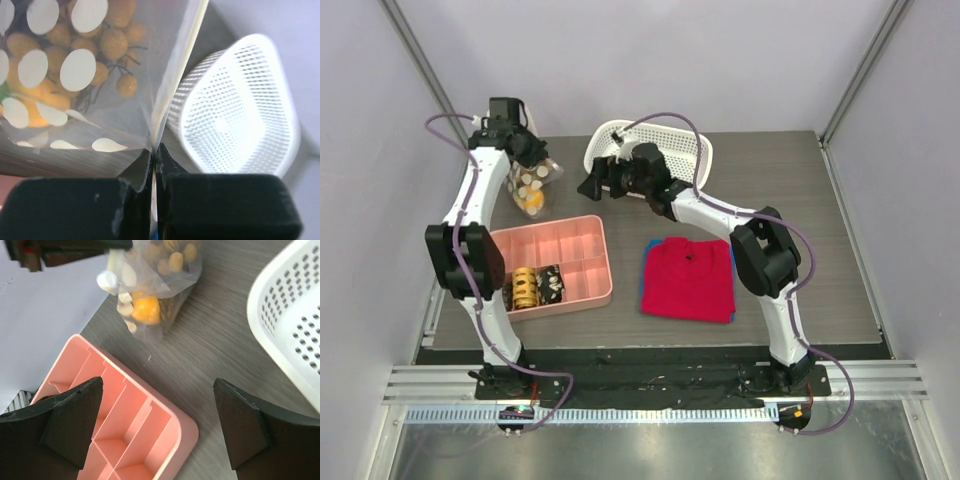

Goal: Open the zip-top bag and remove the fake food

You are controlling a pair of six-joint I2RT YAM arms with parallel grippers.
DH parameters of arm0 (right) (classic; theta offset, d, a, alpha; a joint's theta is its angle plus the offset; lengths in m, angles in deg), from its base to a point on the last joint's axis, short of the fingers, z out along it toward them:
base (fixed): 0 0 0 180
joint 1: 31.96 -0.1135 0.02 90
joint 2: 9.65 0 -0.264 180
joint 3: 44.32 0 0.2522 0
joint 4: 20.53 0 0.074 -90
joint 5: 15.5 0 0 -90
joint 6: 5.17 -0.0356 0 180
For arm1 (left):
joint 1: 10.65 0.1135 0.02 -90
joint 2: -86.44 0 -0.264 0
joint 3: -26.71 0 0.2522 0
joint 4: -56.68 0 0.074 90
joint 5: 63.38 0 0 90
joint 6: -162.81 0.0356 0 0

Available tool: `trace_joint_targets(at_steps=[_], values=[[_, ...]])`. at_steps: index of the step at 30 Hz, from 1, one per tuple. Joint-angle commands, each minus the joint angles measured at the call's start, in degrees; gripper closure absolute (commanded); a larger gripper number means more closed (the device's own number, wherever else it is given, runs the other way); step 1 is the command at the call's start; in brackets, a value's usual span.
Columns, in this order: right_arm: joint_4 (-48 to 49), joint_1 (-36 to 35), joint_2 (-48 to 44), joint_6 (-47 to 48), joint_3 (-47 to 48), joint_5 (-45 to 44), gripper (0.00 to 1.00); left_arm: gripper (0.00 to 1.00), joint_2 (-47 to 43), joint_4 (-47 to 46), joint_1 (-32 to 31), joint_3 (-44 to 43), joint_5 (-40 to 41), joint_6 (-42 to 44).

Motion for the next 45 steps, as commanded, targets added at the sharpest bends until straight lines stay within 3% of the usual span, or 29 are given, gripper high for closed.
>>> trace_joint_targets(at_steps=[1,5,9,13,19,25,32,42,45], values=[[20.7,-2.2,1.4,2.7,-3.5,1.4,0.05,1.00,-5.3,-9.5,1.0,7.4,-14.0,-19.0],[29.3,-3.6,2.4,5.9,-6.1,-2.4,0.12,1.00,-8.6,-14.5,1.1,15.3,-18.3,-30.3],[28.9,-4.9,3.9,12.9,-4.8,-5.8,0.16,1.00,-8.0,-7.7,1.5,13.1,-20.6,-31.8],[29.6,-6.1,5.1,19.0,-4.1,-10.3,0.30,1.00,-9.1,-6.3,1.6,12.5,-21.1,-32.2],[35.0,-6.5,7.3,21.4,-4.2,-14.8,0.46,1.00,-11.8,-7.5,1.7,14.5,-20.7,-34.1],[36.5,-6.5,10.2,21.7,-0.7,-16.3,0.52,1.00,-12.0,-6.9,2.7,14.3,-22.3,-34.4],[38.0,-6.5,11.0,24.1,0.9,-16.9,0.50,1.00,-12.6,-6.0,2.8,15.2,-22.5,-34.5],[41.6,-6.5,7.5,31.8,-5.1,-18.7,0.33,1.00,-13.9,-3.0,5.4,13.2,-22.8,-34.1],[43.3,-6.5,8.6,33.1,-3.9,-16.0,0.36,1.00,-14.3,-2.8,5.5,13.5,-23.0,-34.8]])
